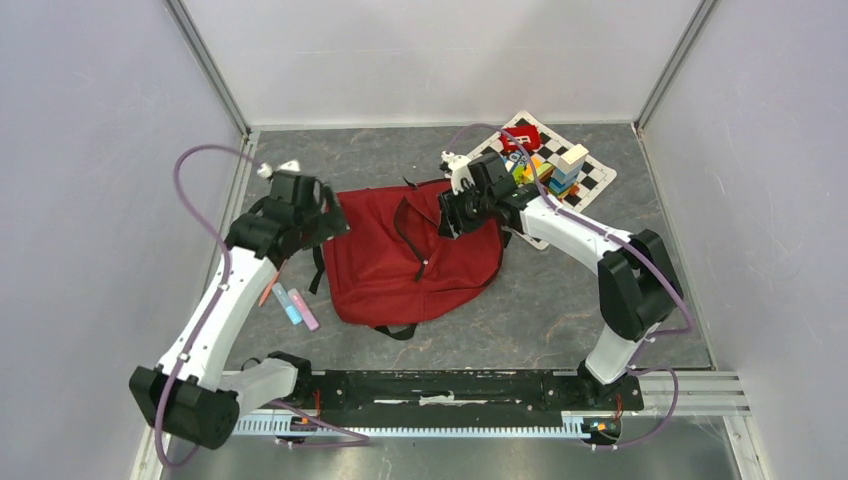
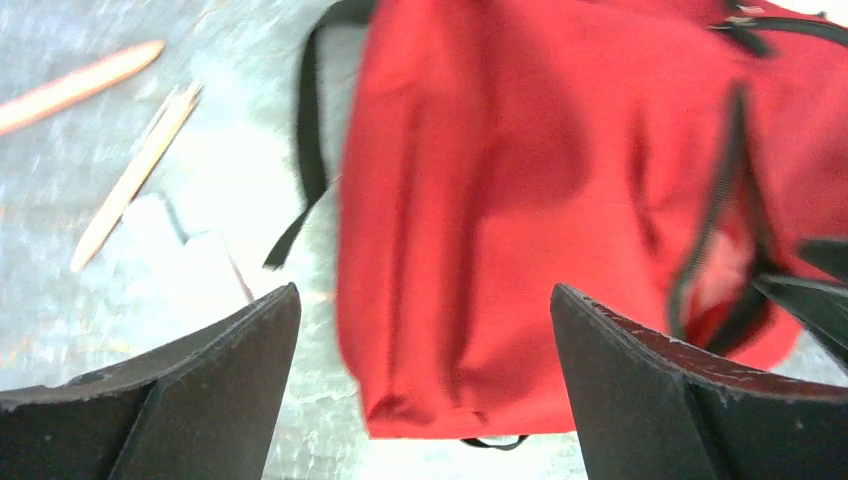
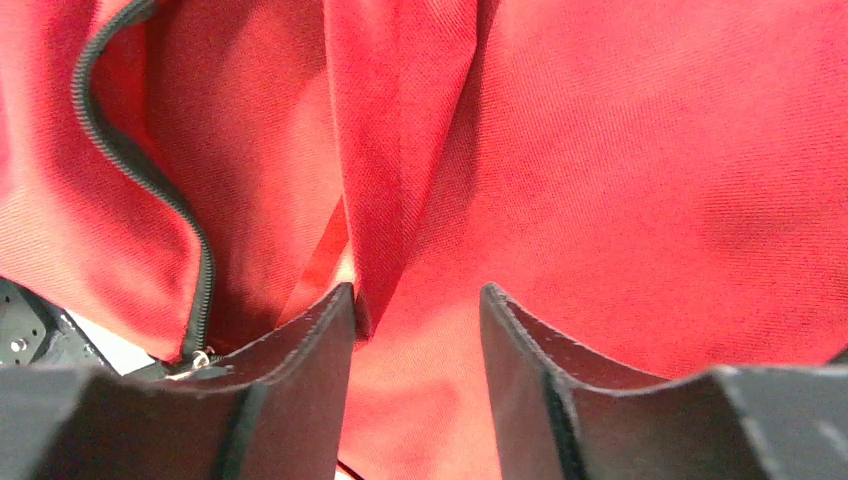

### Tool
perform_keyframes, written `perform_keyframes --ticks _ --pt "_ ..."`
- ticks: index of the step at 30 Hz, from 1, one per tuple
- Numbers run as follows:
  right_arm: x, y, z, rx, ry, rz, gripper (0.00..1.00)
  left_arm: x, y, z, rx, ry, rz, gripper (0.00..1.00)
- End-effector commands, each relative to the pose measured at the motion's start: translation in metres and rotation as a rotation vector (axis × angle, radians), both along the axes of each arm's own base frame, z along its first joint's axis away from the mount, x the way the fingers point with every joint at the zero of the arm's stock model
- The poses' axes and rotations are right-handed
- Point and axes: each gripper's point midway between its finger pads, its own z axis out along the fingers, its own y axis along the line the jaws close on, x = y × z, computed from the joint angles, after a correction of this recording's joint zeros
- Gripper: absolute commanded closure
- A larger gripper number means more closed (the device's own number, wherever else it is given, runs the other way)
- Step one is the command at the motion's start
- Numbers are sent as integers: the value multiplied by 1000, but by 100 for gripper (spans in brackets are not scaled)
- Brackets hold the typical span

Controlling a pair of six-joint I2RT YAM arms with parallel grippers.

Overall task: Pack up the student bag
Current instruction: Pick up the stationery from the center of the board.

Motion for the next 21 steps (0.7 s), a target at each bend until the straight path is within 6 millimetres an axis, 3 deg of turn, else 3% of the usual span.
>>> perform_keyframes --ticks 1,4,8,13,17,21 --pt "8 4 70 83 -156 28 41 -44 40 -49 -80 155 270 0" --pt "9 2 86 98 -194 28 37 -64 64 -68 -106 178 434 0" --pt "10 -1 100 117 -226 30 36 -81 79 -89 -112 193 545 0" --pt "13 -2 106 153 -228 33 37 -89 76 -115 -124 272 576 1" --pt "16 -3 108 175 -220 28 38 -100 83 -132 -88 299 614 11" --pt "17 -7 108 175 -221 15 38 -107 84 -145 -92 316 641 13"
